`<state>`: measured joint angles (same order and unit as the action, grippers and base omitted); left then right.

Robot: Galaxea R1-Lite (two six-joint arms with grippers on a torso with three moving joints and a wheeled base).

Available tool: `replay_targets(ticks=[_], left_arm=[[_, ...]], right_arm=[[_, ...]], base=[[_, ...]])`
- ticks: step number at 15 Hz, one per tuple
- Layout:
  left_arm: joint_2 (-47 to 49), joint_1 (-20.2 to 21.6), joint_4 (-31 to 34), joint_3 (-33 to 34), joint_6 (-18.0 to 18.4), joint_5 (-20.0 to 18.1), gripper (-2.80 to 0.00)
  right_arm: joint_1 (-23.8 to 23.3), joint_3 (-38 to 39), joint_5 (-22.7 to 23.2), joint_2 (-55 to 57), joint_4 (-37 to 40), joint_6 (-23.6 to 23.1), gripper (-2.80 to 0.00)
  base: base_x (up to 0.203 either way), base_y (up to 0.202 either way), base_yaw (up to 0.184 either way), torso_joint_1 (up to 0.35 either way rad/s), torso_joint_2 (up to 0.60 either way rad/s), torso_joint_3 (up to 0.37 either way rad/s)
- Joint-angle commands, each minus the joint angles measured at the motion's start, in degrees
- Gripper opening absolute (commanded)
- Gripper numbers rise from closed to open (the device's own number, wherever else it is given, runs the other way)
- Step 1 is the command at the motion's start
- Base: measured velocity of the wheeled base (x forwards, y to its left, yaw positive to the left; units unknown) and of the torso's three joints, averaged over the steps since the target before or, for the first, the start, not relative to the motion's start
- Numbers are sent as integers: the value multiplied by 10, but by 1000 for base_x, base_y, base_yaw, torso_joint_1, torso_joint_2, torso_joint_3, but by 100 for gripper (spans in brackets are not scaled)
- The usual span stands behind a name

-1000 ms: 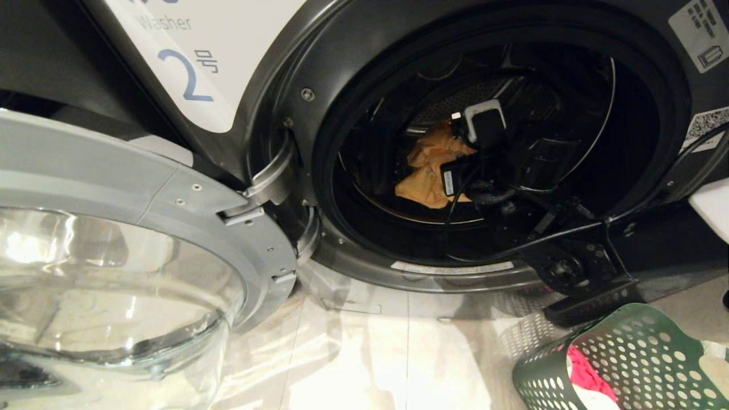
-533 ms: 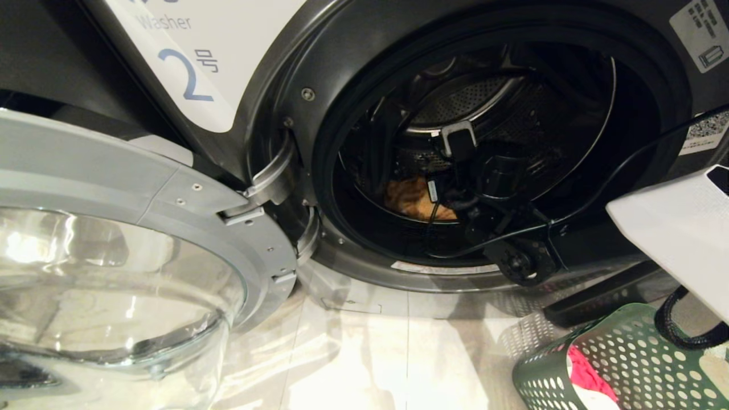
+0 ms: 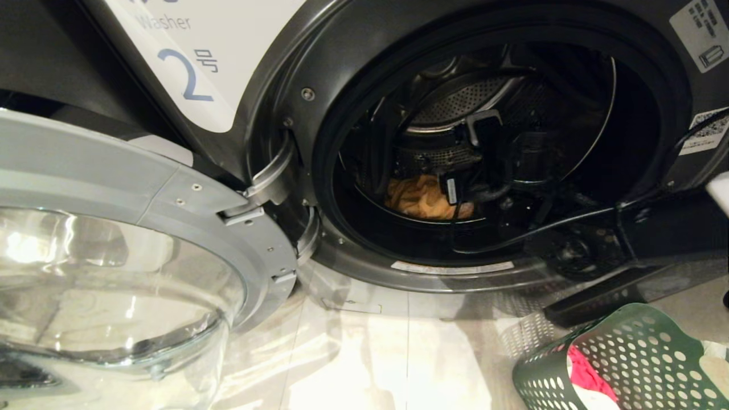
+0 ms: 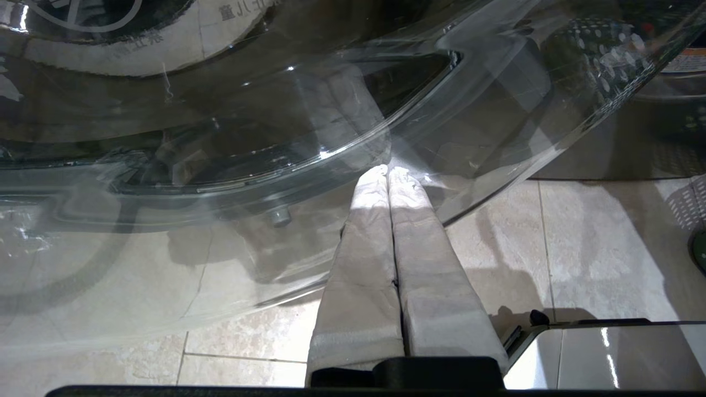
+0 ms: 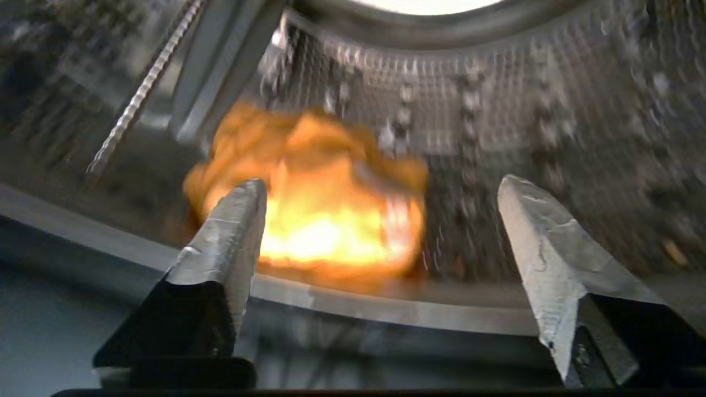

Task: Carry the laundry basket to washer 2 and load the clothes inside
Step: Place the clothes into the washing machine

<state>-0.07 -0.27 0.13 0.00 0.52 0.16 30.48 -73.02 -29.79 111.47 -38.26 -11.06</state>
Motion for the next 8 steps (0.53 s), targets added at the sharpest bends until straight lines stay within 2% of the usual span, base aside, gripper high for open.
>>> replay_targets(ticks=[1, 4, 6, 7, 8], left_arm=[[0, 0, 0, 0, 0, 0, -280], [0, 0, 0, 0, 0, 0, -280], [1, 0, 0, 0, 0, 0, -280], [0, 0, 0, 0, 0, 0, -280], [0, 0, 0, 0, 0, 0, -280]], right_arm=[[7, 51, 1, -107, 36, 17, 0], [26, 153, 26, -254, 103, 42, 0], [46, 250, 40, -356, 141, 50, 0], [53, 305, 44, -400, 153, 52, -280], [60, 356, 47, -443, 164, 53, -280]], base=[[0, 0, 0, 0, 0, 0], [0, 0, 0, 0, 0, 0], [0, 0, 0, 0, 0, 0], [0, 0, 0, 0, 0, 0], [0, 0, 0, 0, 0, 0]])
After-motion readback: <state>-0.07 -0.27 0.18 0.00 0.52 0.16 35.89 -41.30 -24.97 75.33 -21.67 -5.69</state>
